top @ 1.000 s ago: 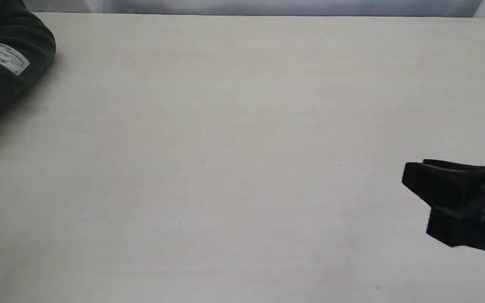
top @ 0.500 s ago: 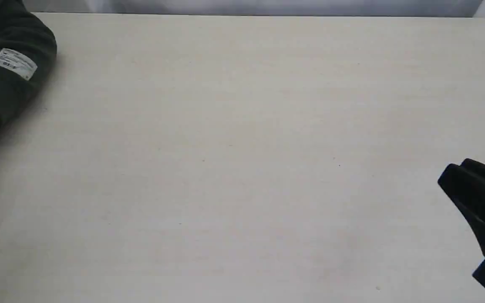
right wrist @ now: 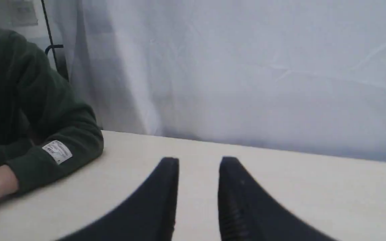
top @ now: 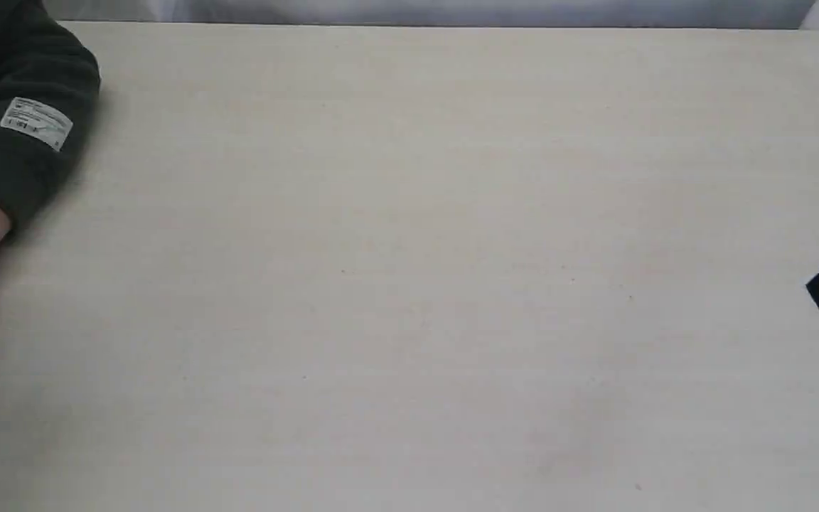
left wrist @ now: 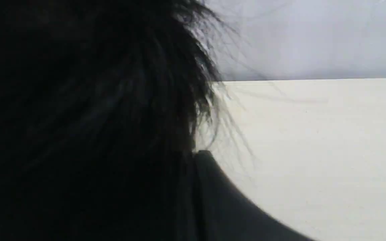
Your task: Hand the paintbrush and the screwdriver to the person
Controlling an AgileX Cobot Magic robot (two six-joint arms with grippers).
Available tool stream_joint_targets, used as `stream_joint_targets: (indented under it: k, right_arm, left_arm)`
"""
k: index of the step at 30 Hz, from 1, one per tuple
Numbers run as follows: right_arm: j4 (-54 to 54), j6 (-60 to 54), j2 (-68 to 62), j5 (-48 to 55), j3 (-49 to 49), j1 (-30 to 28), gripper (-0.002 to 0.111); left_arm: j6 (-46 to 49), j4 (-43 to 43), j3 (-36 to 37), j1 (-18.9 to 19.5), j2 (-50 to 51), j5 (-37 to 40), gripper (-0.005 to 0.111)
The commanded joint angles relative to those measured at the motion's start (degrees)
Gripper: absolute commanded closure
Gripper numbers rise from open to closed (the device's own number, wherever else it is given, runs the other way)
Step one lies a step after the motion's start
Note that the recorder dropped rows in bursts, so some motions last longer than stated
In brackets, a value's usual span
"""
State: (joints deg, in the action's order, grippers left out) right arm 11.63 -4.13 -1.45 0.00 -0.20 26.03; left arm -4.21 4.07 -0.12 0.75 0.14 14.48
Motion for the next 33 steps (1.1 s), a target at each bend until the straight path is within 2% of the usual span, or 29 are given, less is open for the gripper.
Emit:
stream_joint_targets:
  k: [1,10,16,31,33]
  right_arm:
    - [-0.6,-3.5,1.5,0.0,0.2,0.1,0.085]
    - [0.0,-5.0,1.5,0.0,0.2,0.1,0.085]
    - [7.3,-2.0,1.5,0.7,0.2,0.1,0.085]
    - [7.5,-2.2,1.5,0.7,0.2,0.1,0.085]
    - [6.6,-5.8,1.5,0.7,0.2,0.1,0.085]
  left_arm:
    - [-0.1,-0.2,0.1,-0.1,-0.1,0.0,0.107]
    - [-0.1,-0.2,0.1,-0.1,-0.1,-0.2,0.107]
    - [-0.1,-0.2,0.1,-0.1,-0.1,-0.2,0.107]
    - [-0.1,-0.1,0.1,-0.1,-0.1,-0.3,0.107]
    - [-0.1,-0.1,0.1,-0.1,-0.1,-0.3,0.107]
